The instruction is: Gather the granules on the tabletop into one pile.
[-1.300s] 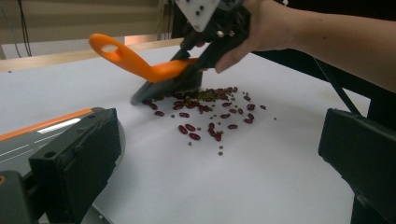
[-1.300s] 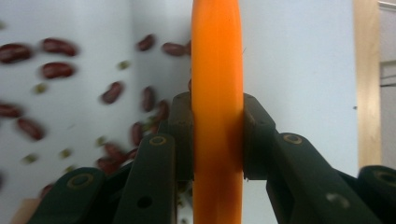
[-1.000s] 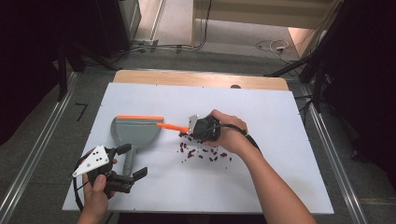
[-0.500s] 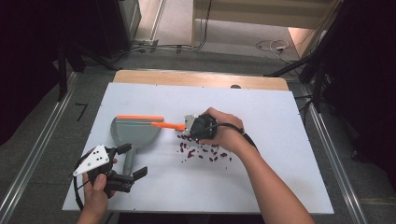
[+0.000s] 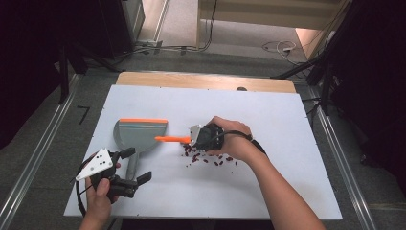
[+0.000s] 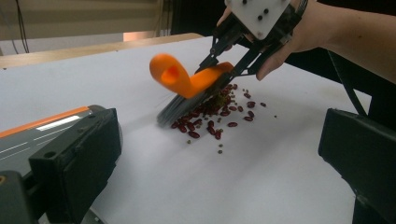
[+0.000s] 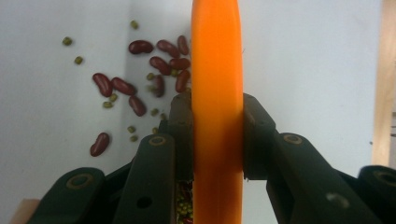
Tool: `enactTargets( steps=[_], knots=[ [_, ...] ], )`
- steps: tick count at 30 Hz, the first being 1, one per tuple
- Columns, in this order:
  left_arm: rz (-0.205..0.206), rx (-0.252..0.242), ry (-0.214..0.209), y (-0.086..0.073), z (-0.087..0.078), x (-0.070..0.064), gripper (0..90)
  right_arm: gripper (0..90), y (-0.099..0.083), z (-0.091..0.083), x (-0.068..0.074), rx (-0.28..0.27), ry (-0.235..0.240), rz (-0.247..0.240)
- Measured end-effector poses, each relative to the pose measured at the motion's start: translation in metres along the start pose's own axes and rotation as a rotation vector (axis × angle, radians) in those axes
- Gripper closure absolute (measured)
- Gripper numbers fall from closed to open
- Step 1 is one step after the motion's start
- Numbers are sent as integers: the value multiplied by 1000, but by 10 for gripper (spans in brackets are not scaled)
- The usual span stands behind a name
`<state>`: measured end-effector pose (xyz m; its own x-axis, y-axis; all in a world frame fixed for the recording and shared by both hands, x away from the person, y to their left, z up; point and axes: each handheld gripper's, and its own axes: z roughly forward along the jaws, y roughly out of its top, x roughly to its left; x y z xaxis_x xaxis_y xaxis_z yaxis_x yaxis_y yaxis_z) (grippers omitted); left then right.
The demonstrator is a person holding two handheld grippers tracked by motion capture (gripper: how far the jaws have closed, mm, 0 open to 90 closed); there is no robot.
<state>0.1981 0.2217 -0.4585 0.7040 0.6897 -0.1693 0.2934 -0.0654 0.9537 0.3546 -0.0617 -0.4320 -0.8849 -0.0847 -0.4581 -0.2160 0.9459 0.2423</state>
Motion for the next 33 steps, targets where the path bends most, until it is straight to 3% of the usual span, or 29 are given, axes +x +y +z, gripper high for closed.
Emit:
enactTargets(
  steps=[3,5,6,8,10,11,13,15,19,22,25,28,33],
  knots=[
    [0,0,1,0,0,0,3,688,1,-14,-4,-44,-16,69],
    [-2,-2,2,0,0,1,2,687,2,-24,-5,-61,7,141],
    [-2,-2,2,0,0,1,3,688,5,-30,-4,-64,42,205],
    [-4,-3,5,0,-1,2,3,687,7,-35,-5,-70,76,279],
    [-5,-5,7,0,-2,3,3,688,12,-38,-5,-69,161,438],
    [-7,-7,7,0,-2,3,3,688,12,-38,-5,-69,161,438],
    [-8,-12,7,1,-2,3,3,687,14,-37,-4,-75,208,511],
    [-8,-13,9,1,-3,3,3,688,16,-33,-4,-77,267,572],
    [-10,-12,10,0,-3,4,3,688,19,-23,-2,-92,378,631],
    [-10,-12,12,1,-4,4,3,688,20,-15,-2,-108,454,731],
    [-12,-14,13,1,-4,4,3,687,19,-5,-3,-116,524,781],
    [-10,-15,13,1,-4,4,2,687,17,7,-4,-103,570,851],
    [-8,-14,10,1,-4,4,3,687,5,23,-10,-47,569,967]
  ],
)
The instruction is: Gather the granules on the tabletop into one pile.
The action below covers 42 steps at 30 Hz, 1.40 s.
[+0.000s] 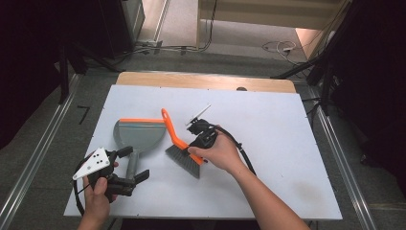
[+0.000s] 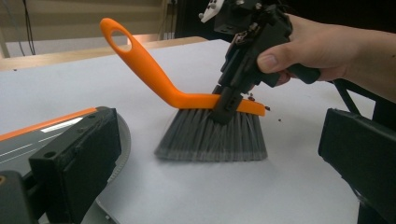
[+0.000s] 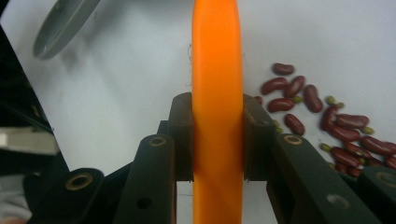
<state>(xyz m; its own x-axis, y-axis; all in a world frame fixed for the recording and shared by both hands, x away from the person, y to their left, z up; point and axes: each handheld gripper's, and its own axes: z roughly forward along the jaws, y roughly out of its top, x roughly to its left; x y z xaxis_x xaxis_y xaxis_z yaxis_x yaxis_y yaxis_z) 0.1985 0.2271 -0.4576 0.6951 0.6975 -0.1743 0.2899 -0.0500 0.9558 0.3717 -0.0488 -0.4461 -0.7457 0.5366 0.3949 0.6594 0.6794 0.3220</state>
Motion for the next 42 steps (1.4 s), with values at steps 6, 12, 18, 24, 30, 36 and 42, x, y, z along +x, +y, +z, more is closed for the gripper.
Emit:
enactTargets(
  steps=[6,12,18,24,30,36,42],
  knots=[
    [0,0,0,0,0,0,3,684,-2,-5,-17,8,-14,94],
    [0,2,1,0,1,-1,3,684,-10,-14,-30,-16,-35,126],
    [1,3,-2,0,1,-1,3,684,-19,-23,-44,-38,-57,165],
    [2,5,-4,0,2,-2,3,683,-27,-31,-53,-57,-73,187],
    [3,7,-5,0,2,-2,3,683,-34,-37,-62,-70,-86,206],
    [1,6,-5,0,2,-2,2,682,-40,-42,-68,-78,-94,233],
    [1,6,-6,0,3,-2,3,682,-46,-47,-74,-86,-100,248]
  ],
)
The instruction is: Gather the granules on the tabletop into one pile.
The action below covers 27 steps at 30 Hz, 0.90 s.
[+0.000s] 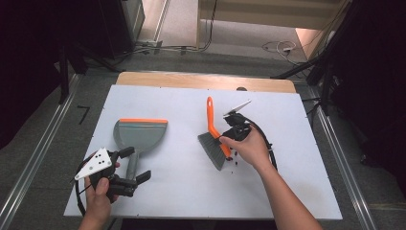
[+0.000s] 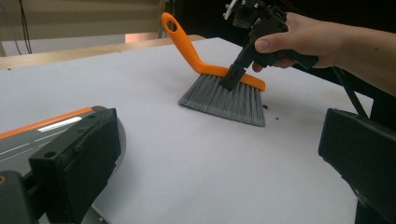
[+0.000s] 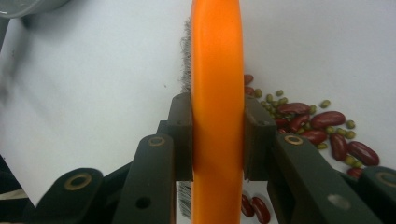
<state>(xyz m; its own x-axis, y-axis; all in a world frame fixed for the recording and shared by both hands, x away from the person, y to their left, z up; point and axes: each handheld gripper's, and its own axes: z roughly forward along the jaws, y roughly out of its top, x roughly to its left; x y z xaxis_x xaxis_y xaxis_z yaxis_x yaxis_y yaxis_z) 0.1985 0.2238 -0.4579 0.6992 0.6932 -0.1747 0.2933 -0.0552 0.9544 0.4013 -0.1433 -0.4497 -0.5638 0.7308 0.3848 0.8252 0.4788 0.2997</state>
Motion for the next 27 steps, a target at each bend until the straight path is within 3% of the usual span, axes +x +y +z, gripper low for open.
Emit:
enactTargets(
  steps=[27],
  knots=[
    [1,2,-2,0,1,0,3,680,-15,-18,-27,-28,-36,59]
  ],
)
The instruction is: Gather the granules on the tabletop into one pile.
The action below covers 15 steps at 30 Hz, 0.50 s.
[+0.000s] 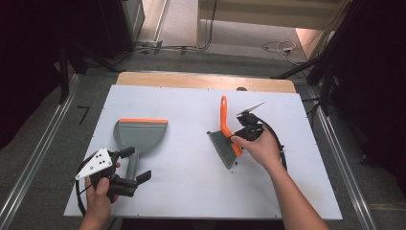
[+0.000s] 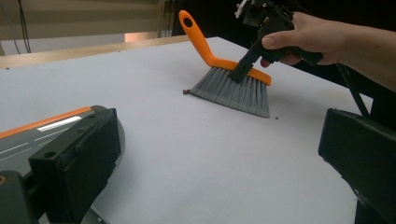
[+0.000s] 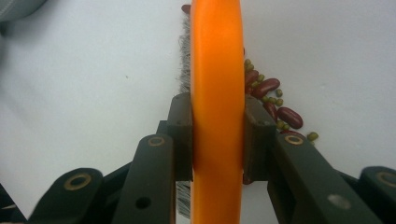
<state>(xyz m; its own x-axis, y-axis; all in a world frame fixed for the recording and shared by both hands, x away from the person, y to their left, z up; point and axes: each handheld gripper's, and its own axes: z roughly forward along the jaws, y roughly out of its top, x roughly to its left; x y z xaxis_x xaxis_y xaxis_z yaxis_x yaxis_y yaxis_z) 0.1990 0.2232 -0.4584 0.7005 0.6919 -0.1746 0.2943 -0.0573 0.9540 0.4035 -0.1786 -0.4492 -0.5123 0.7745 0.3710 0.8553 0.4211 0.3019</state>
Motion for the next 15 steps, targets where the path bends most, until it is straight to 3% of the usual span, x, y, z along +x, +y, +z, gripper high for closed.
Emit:
enactTargets(
  steps=[8,15],
  knots=[
    [1,0,2,0,-1,0,2,681,-3,-4,-2,-9,2,3],
    [-1,2,-2,0,2,0,3,686,3,-18,21,-79,22,-14]
  ],
)
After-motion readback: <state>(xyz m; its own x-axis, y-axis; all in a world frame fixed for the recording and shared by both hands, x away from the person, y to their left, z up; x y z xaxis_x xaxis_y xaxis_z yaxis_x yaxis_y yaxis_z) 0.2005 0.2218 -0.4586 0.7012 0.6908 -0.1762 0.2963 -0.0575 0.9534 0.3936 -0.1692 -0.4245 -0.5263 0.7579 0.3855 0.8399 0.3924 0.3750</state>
